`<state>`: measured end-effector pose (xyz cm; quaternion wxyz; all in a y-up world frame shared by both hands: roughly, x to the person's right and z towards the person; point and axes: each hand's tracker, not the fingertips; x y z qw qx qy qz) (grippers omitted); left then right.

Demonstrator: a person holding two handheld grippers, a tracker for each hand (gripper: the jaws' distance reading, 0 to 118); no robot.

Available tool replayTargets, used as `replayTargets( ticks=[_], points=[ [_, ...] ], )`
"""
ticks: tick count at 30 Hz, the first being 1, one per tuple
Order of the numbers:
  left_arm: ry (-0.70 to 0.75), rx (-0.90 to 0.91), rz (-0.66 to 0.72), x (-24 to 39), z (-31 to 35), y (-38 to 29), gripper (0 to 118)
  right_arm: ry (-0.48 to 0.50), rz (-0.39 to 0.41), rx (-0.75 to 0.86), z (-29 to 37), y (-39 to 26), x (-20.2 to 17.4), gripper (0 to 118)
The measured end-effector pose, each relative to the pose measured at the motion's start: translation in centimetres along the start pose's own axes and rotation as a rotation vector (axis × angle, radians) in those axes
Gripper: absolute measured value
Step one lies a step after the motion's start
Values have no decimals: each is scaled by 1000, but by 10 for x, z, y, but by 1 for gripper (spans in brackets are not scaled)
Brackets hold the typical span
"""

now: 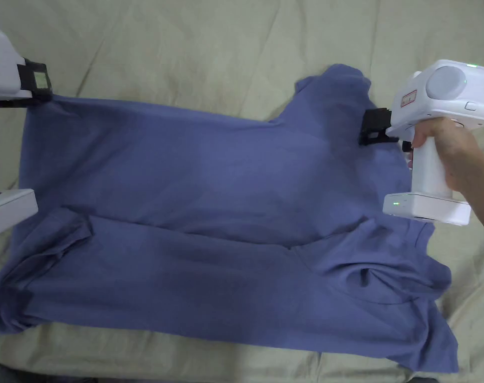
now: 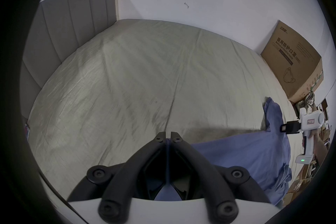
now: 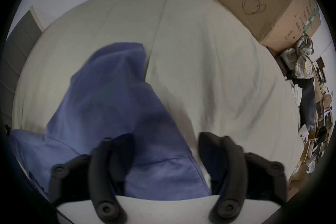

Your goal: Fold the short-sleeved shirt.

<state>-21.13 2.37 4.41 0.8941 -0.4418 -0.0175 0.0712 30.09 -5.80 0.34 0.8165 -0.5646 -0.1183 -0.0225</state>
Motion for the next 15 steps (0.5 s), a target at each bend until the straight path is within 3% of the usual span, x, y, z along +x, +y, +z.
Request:
replayTargets(
  ticks=[3, 4, 8, 12, 15],
  points=[
    [-4, -9, 8, -2, -1, -1, 0, 95, -105, 5, 2, -3, 3, 18],
    [1, -14, 3, -2, -2, -2, 0, 99, -107, 26, 6, -3, 2, 3],
    [3, -25, 11, -3, 0, -2, 0, 87, -18, 47, 29, -4, 2, 3],
    [-27, -9, 39, -1, 24, -2, 0, 171, -78, 126, 75, -8, 18, 3],
    [-46, 16, 52, -13, 36, -4, 0, 196, -53, 204, 116, -18, 31, 3]
  ],
)
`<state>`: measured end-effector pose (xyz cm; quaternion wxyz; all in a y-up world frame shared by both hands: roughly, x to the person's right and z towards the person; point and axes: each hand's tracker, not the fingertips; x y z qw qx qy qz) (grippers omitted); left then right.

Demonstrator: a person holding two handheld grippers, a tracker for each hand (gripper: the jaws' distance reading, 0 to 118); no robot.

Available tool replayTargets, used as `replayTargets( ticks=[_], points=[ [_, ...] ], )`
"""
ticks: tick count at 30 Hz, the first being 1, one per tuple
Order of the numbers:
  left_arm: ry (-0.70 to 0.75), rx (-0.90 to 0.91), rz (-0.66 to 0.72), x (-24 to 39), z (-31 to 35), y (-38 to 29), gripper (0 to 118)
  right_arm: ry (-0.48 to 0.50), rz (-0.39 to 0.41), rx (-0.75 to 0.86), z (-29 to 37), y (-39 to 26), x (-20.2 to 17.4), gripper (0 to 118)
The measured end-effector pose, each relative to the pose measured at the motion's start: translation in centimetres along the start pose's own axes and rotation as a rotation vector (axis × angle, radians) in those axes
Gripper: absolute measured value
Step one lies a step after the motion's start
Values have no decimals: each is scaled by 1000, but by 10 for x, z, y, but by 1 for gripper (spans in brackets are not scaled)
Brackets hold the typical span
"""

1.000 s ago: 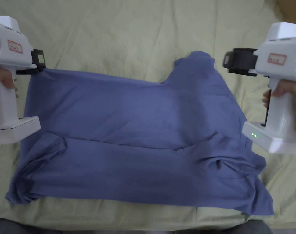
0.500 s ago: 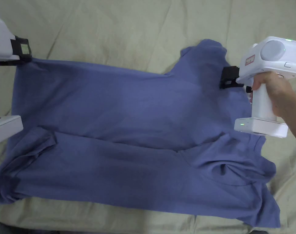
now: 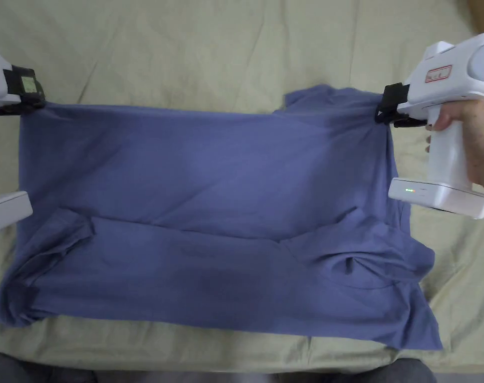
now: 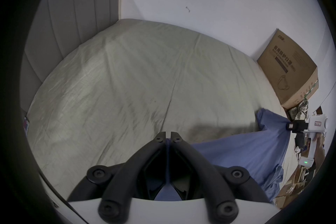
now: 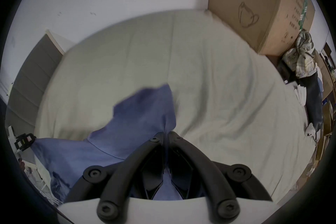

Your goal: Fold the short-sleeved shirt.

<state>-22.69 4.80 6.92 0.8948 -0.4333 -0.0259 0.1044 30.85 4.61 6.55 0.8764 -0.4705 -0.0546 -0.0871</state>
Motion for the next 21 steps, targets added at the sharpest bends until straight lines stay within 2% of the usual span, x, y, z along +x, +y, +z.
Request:
replayTargets(
  ticks=[6, 11, 16, 21],
  points=[
    [-61, 50, -6, -31, 41, -10, 0, 52, -2, 98, 87, -34, 19, 3],
    [-98, 53, -6, -40, 77, -52, 0, 70, -13, 134, 138, -98, 24, 3],
    [-89, 13, 22, -55, 93, -112, 0, 50, -27, 123, 155, -171, 27, 3],
    [-24, -91, 77, -62, 73, -172, 0, 29, -89, 47, 145, -233, 34, 3]
  ],
)
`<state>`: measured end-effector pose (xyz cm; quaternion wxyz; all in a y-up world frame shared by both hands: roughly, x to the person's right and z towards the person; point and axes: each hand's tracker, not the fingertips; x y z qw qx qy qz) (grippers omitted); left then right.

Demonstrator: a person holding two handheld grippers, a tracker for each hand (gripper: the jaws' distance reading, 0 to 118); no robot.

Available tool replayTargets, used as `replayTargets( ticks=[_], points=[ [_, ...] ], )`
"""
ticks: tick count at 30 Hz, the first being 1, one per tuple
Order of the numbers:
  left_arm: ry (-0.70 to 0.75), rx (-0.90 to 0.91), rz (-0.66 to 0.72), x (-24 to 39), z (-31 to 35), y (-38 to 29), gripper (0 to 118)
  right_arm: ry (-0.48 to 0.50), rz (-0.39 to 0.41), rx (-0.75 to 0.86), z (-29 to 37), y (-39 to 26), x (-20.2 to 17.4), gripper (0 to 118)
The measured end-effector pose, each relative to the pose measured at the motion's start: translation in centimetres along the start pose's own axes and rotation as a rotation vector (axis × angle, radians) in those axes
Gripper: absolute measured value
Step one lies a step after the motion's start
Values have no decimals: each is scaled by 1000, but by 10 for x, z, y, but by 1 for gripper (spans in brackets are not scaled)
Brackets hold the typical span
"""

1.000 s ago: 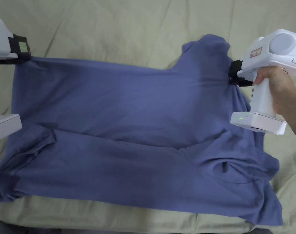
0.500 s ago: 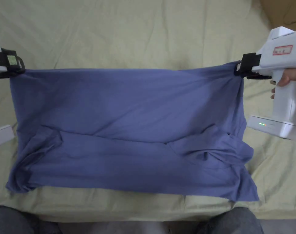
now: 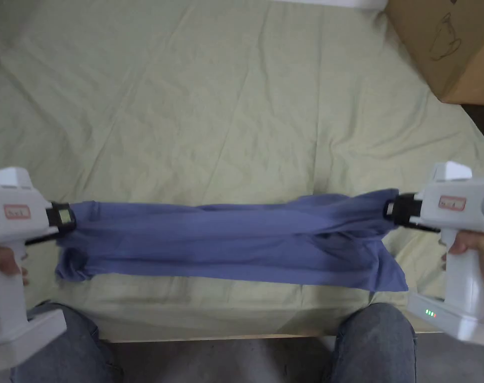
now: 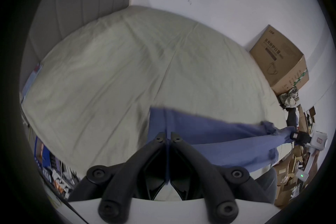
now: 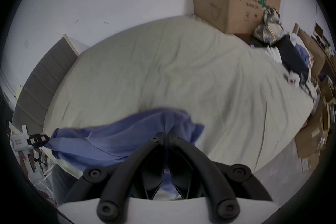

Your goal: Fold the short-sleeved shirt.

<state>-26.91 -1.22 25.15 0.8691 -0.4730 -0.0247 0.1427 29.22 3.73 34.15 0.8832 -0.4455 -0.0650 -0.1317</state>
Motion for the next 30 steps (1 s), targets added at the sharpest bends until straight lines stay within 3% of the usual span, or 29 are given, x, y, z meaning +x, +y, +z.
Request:
replayTargets(
  ticks=[3, 5, 6, 7, 8, 9, 12, 18, 23, 24, 26, 27, 28, 30],
  points=[
    [54, -63, 27, -5, -6, -24, 18, -8, -42, -44, -2, -30, -1, 3],
    [87, -77, 36, -8, -7, -30, 54, -22, -52, -61, -10, -38, 7, 12],
    [101, -68, 39, -9, -6, -30, 74, -28, -61, -70, -11, -40, 9, 30],
    [130, -66, 40, -9, 1, -28, 96, -42, -67, -81, -9, -40, 11, 66],
    [147, -58, 36, -11, 6, -24, 108, -52, -66, -74, -6, -39, 12, 91],
    [159, -22, 31, -12, 12, -19, 108, -72, -50, -59, -4, -33, 17, 91],
    [180, 166, -18, -5, 46, 2, 114, -101, -14, 81, 25, -13, 14, 107],
    [153, 538, -198, 55, 110, 10, 115, -72, 82, 417, 86, 23, -23, 107],
    [81, 653, -308, 93, 117, -1, 112, -44, 176, 653, 108, 15, -65, 107],
    [85, 661, -316, 98, 117, -5, 109, -31, 187, 681, 109, 12, -71, 107],
    [76, 681, -340, 107, 116, -14, 84, -27, 186, 697, 108, 5, -80, 101],
    [71, 687, -350, 114, 116, -18, 66, -22, 182, 706, 108, 2, -84, 87],
    [66, 688, -359, 118, 116, -21, 38, -13, 183, 713, 108, 0, -87, 59],
    [57, 698, -366, 122, 115, -27, 4, -24, 182, 732, 107, -5, -93, 5]
  ],
)
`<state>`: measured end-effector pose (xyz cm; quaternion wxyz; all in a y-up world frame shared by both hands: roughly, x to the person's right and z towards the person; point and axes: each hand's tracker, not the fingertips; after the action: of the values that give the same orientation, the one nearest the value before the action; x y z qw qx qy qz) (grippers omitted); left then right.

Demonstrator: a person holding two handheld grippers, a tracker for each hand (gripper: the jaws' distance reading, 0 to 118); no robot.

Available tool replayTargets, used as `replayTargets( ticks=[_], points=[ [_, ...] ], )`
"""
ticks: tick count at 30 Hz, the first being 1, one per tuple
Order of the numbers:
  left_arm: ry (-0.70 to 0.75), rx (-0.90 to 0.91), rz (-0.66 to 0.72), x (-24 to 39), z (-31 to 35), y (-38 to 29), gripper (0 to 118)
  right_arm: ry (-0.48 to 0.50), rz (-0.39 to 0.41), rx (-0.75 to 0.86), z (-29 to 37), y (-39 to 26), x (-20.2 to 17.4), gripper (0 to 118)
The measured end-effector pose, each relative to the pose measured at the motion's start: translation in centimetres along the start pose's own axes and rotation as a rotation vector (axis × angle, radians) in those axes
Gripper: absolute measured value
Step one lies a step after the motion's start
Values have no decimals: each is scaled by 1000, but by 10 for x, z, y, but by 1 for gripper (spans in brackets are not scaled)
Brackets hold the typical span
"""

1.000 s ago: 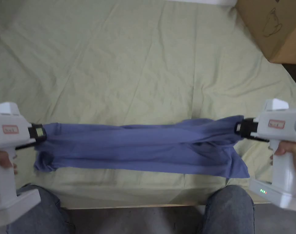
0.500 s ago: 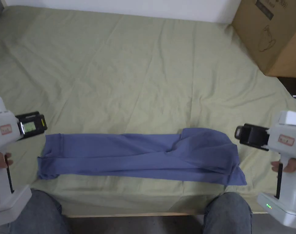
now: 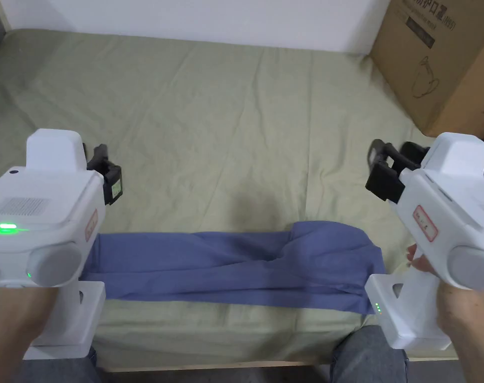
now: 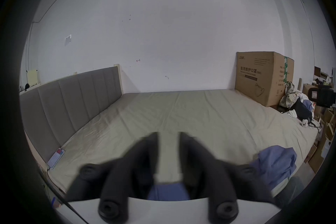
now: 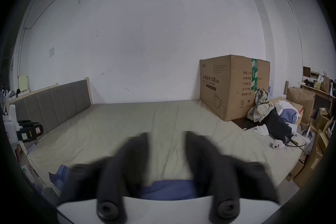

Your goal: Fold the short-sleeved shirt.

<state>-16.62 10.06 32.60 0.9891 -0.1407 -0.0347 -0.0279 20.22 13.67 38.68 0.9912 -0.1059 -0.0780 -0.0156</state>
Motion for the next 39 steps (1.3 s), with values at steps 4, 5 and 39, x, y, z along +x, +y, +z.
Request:
replayTargets(
  ticks=[4, 5, 39],
  points=[
    [-37, 15, -2, -1, -4, -4, 0, 18, -9, -9, -1, -5, -4, 0],
    [-41, 13, 2, 0, -5, -3, 0, 17, -9, -7, -1, -7, -5, 0],
    [-382, -812, 874, -114, -86, -140, 106, 21, 54, -173, -35, -23, -18, 0]
  ],
)
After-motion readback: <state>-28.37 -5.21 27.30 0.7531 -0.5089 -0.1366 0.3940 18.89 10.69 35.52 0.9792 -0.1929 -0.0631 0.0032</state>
